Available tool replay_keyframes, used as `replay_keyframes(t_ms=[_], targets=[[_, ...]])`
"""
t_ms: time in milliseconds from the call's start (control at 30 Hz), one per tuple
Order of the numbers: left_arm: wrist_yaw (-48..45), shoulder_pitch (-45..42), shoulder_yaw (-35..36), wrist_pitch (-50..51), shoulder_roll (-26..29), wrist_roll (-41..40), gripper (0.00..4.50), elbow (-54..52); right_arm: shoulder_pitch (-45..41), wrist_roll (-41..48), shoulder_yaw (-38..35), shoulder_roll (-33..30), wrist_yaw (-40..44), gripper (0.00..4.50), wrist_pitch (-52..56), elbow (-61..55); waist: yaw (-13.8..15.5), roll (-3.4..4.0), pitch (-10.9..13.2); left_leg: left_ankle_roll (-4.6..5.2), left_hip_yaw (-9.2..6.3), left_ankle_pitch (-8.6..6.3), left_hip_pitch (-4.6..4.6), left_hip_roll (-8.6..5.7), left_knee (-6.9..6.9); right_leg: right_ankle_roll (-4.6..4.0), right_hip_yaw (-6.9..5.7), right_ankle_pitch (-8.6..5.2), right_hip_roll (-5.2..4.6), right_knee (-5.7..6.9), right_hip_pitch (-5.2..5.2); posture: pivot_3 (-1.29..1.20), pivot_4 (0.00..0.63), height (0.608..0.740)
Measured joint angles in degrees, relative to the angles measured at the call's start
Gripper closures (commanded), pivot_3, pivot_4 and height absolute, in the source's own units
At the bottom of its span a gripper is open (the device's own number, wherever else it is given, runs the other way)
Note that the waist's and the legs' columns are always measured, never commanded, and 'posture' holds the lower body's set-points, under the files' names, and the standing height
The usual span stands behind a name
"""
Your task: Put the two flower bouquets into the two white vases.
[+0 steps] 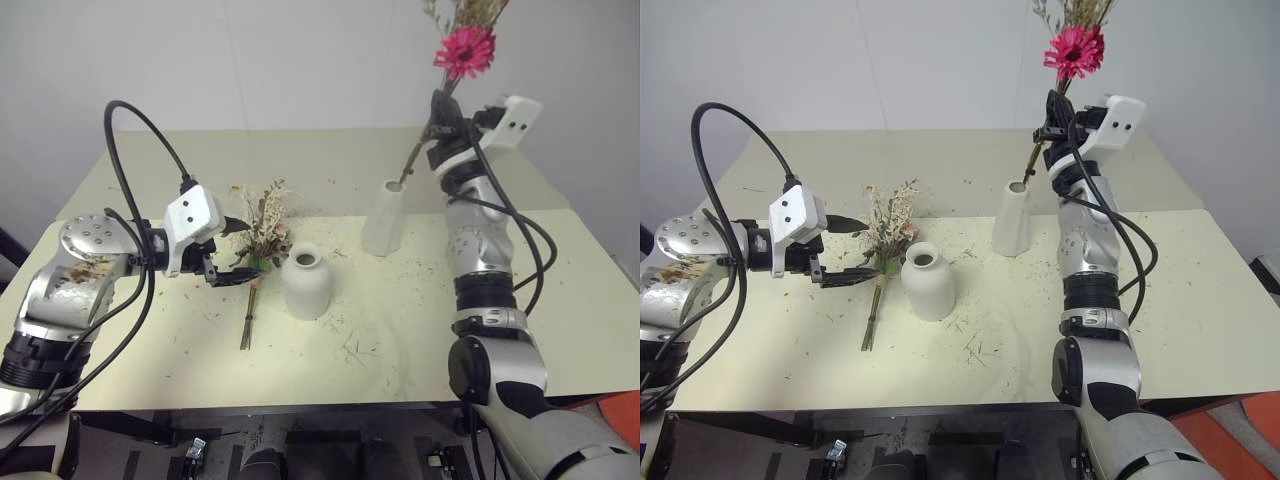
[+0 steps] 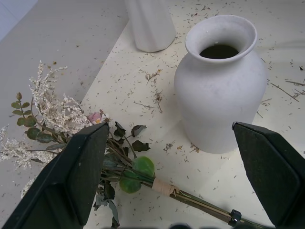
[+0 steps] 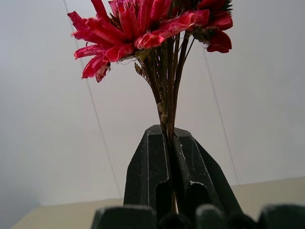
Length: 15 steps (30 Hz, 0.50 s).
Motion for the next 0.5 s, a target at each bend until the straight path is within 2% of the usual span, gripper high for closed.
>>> replay_keyframes(t_ms=[500], targets=[[0.35, 0.00, 0.00, 0.28, 0.20, 0.00, 0.00, -0.12, 2.27, -0.20, 1.58, 1.09, 0.04, 4.45, 0.42, -3.32, 0.03, 0.00, 0.00, 0.00, 0.00, 0.00, 0.01, 0.00, 0.00, 0.00, 0.00, 0.00, 0.01, 0.02, 0.00, 0.00, 0.150, 0.740]])
